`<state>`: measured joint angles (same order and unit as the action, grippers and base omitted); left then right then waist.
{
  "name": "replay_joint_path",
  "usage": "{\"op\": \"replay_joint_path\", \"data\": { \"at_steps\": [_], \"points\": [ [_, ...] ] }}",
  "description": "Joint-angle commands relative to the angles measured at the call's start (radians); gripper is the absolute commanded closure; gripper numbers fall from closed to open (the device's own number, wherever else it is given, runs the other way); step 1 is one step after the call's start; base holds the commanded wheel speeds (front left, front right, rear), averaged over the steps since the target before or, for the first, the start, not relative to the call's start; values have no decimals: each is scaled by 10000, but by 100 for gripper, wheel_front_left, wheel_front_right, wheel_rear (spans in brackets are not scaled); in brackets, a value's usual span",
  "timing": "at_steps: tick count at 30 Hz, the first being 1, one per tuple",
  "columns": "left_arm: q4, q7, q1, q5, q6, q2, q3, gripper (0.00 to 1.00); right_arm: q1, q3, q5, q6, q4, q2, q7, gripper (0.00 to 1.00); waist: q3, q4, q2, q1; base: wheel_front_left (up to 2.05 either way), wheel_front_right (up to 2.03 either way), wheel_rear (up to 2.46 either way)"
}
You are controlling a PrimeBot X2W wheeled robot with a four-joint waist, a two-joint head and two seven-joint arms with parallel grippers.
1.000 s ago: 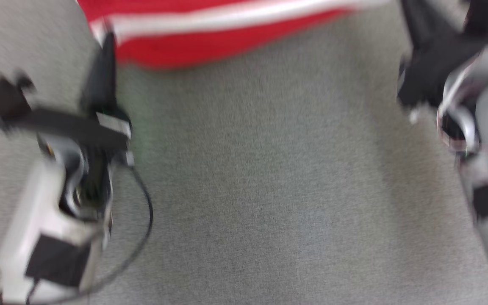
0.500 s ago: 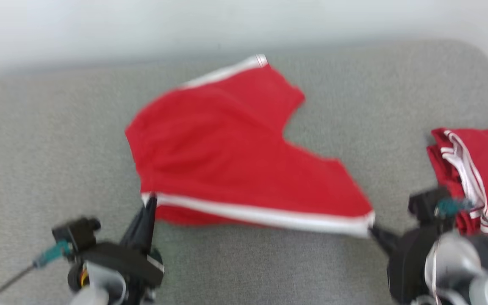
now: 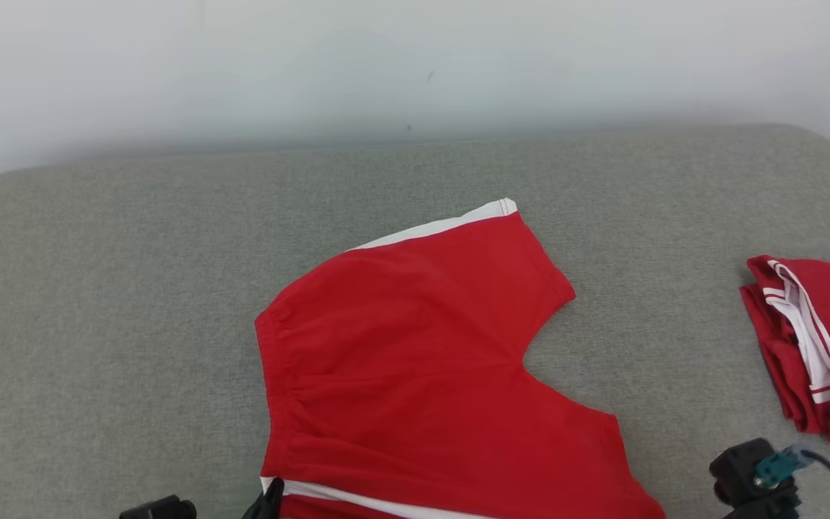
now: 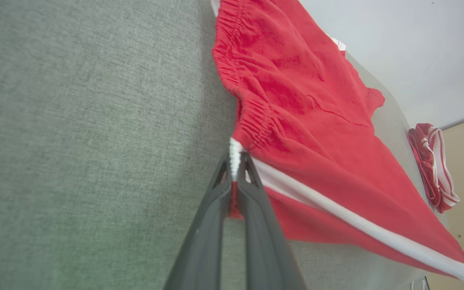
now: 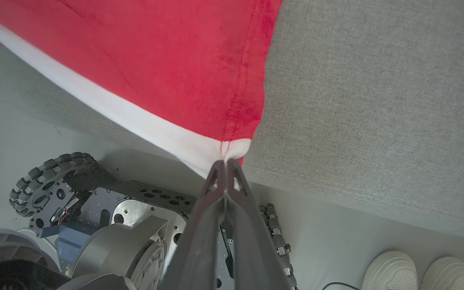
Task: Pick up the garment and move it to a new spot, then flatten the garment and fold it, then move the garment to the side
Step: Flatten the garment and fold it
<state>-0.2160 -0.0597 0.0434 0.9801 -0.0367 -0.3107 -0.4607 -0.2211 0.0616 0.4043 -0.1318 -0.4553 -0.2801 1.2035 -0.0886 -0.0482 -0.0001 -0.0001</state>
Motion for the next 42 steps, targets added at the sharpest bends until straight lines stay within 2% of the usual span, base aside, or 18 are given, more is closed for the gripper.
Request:
{"op": "replay_joint_path", "data": {
  "at_steps": [1,4,7,12,20,21,26,33,40,41,42],
  "points": [
    [221,28,-162,-24,-142,-153,51,100,16,-181,-9,28,-330,38,84,100,-88,134,1,1,0,0,0],
    [606,1,-251,-19,-250,-184,95,100,662,-378,-228,28,-614,-55,-489,100,-217,257,1,1,0,0,0],
    [865,63,41,101,-319,-57,158,100,1646,-354,-520,28,-193,-398,-1615,100,-347,432,1,1,0,0,0],
    [880,20,984,15,-257,278,159,100,3413,191,-545,28,1418,-1220,-3213,100,-554,841,1,1,0,0,0],
    [-70,-38,2978,-534,-396,873,-62,100,6498,1443,-542,28,4429,-1968,-4990,100,-1117,1423,1,1,0,0,0],
    [-70,-38,2978,-534,-396,873,-62,100,6498,1443,-542,28,4429,-1968,-4990,100,-1117,1423,1,1,0,0,0],
    [-710,-388,4126,-992,-589,1280,-83,100,8045,1699,-849,28,6055,-1884,-5911,100,-1732,1779,1,1,0,0,0],
    [-1494,-448,5456,-1174,-644,1796,-217,100,9791,1690,-1908,28,7929,-1481,-7459,100,-2519,2153,1,1,0,0,0],
    [-2226,-732,6370,-1420,-423,2141,-489,100,10952,1905,-2776,28,9574,-1303,-8192,100,-3009,2420,1,1,0,0,0],
    [-2342,-790,6465,-1481,-391,2174,-558,100,11039,1905,-2716,28,9777,-1237,-8227,94,-3037,2447,1,1,0,0,0],
    [-2475,-859,6561,-1533,-354,2198,-610,24,11108,1931,-2654,28,9971,-1164,-8260,0,-3057,2466,1,1,0,0,0]
  ]
}}
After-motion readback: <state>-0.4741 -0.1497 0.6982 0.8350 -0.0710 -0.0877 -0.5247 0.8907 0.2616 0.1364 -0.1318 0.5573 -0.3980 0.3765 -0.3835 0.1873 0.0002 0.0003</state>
